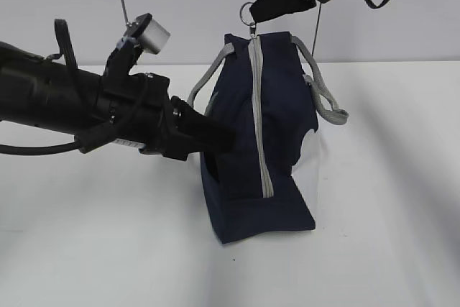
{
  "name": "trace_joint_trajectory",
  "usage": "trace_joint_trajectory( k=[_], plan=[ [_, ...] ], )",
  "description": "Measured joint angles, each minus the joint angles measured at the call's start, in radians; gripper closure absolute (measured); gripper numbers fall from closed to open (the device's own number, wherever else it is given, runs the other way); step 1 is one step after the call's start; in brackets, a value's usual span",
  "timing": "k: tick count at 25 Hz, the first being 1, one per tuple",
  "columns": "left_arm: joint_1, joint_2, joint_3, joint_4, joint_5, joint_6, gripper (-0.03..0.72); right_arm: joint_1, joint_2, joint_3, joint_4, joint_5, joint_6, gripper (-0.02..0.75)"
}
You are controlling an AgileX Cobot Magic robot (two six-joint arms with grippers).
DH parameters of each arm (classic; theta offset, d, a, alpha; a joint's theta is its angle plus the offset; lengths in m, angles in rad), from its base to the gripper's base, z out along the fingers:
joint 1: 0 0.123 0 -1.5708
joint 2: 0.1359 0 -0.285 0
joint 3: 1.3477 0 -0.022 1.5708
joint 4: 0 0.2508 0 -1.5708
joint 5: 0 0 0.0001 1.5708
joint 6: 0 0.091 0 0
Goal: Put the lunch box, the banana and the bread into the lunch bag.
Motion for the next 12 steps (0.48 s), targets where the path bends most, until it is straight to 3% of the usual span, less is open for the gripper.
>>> trace_joint_trajectory(
  k=[12],
  plan=[
    [0.001, 0.000, 0.000, 0.133, 0.106, -0.098, 0.688, -0.002, 0.169, -0.161, 0.002, -0.102, 0.020, 0.754]
  ],
)
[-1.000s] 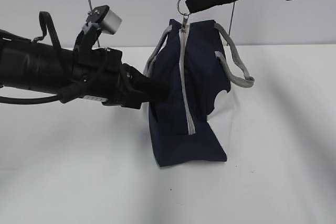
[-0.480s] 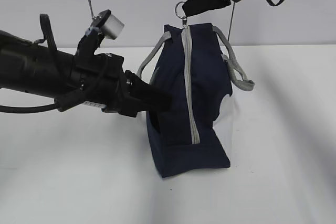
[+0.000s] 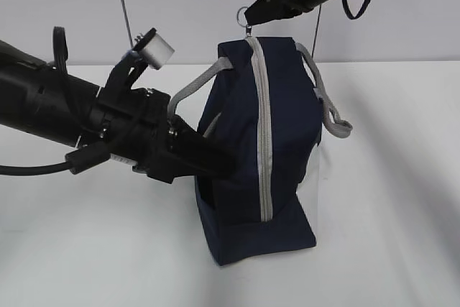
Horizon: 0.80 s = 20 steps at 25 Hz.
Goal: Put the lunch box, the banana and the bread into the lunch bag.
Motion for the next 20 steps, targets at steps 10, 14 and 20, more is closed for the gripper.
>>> trace_joint_trajectory(
  k=[10, 14, 20],
  plan=[
    [0.002, 0.000, 0.000, 0.073, 0.038, -0.101, 0.683, 0.000, 0.127, -0.089, 0.010, 0.031, 0.003, 0.754],
    [0.002, 0.000, 0.000, 0.074, 0.050, -0.160, 0.470, 0.000, 0.129, -0.128, 0.010, 0.073, 0.003, 0.754],
    [0.056, -0.015, 0.000, 0.029, 0.076, -0.257, 0.068, 0.000, 0.129, -0.181, 0.010, 0.131, 0.003, 0.754]
  ],
)
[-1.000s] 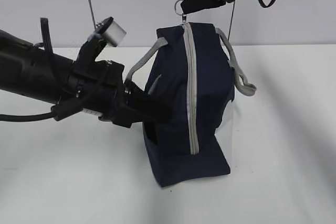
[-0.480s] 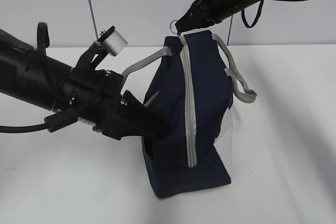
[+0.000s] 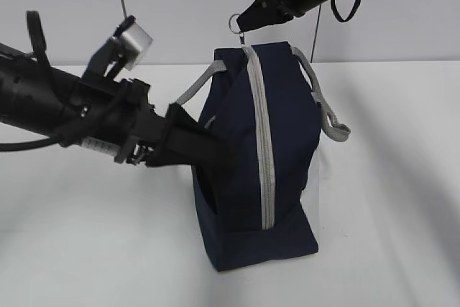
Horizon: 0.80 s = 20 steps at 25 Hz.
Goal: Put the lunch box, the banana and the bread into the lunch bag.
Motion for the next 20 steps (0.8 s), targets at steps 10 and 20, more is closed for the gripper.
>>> trace_joint_trajectory(
  k=[10, 20],
  plan=[
    [0.114, -0.098, -0.063, -0.075, -0.166, -0.384, 0.185, 0.000, 0.000, -0.009, -0.008, 0.014, 0.000, 0.754],
    [0.089, 0.059, -0.299, 0.038, -0.281, -0.655, 0.236, 0.000, 0.000, -0.009, -0.009, 0.018, 0.002, 0.754]
  ],
)
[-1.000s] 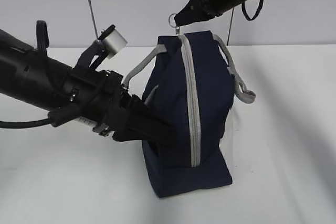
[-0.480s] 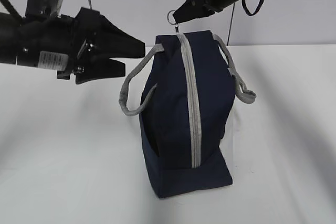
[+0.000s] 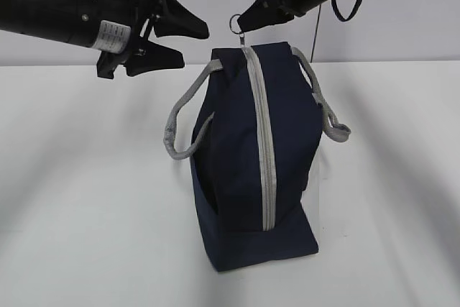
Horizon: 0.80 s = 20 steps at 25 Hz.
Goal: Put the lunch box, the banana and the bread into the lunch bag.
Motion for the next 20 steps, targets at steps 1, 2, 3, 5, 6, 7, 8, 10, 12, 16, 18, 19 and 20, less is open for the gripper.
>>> trace_joint_trajectory(
  k=[1, 2, 3, 5, 6, 7, 8, 10, 12, 16, 18, 19, 20],
  plan=[
    [0.000, 0.020, -0.023, 0.019, 0.006, -0.027, 0.236, 0.000, 0.000, 0.000, 0.000, 0.000, 0.000, 0.754],
    [0.000, 0.039, -0.041, 0.037, 0.013, -0.048, 0.236, 0.000, 0.000, 0.000, 0.000, 0.000, 0.000, 0.754],
    [-0.003, 0.058, -0.058, 0.060, 0.016, -0.071, 0.236, 0.000, 0.000, 0.000, 0.000, 0.001, 0.000, 0.754],
    [-0.016, 0.089, -0.098, 0.094, 0.017, -0.097, 0.236, 0.000, 0.000, 0.000, 0.000, 0.002, 0.000, 0.754],
    [-0.024, 0.102, -0.113, 0.102, 0.017, -0.103, 0.236, 0.000, 0.000, 0.000, 0.000, 0.002, 0.000, 0.754],
    [-0.033, 0.116, -0.131, 0.106, 0.017, -0.106, 0.236, 0.000, 0.000, 0.000, 0.000, 0.002, 0.000, 0.754],
    [-0.042, 0.125, -0.144, 0.106, 0.017, -0.107, 0.236, 0.000, 0.000, 0.000, 0.000, 0.002, 0.000, 0.754],
    [-0.060, 0.146, -0.170, 0.111, 0.013, -0.110, 0.236, 0.000, 0.000, 0.000, 0.000, 0.002, 0.000, 0.754],
    [-0.067, 0.161, -0.184, 0.117, 0.012, -0.110, 0.251, 0.000, 0.000, 0.000, 0.000, 0.002, 0.000, 0.754],
    [-0.070, 0.183, -0.190, 0.127, -0.008, -0.111, 0.353, 0.000, 0.000, 0.000, 0.000, 0.005, 0.000, 0.754],
    [-0.070, 0.190, -0.190, 0.129, -0.026, -0.112, 0.423, -0.002, 0.000, 0.000, 0.000, 0.007, 0.000, 0.754],
    [-0.070, 0.192, -0.190, 0.129, -0.032, -0.111, 0.467, -0.002, 0.000, 0.000, 0.000, 0.007, 0.000, 0.754],
    [-0.070, 0.194, -0.190, 0.129, -0.036, -0.111, 0.506, -0.002, 0.000, 0.000, 0.000, 0.007, 0.000, 0.754]
  ],
)
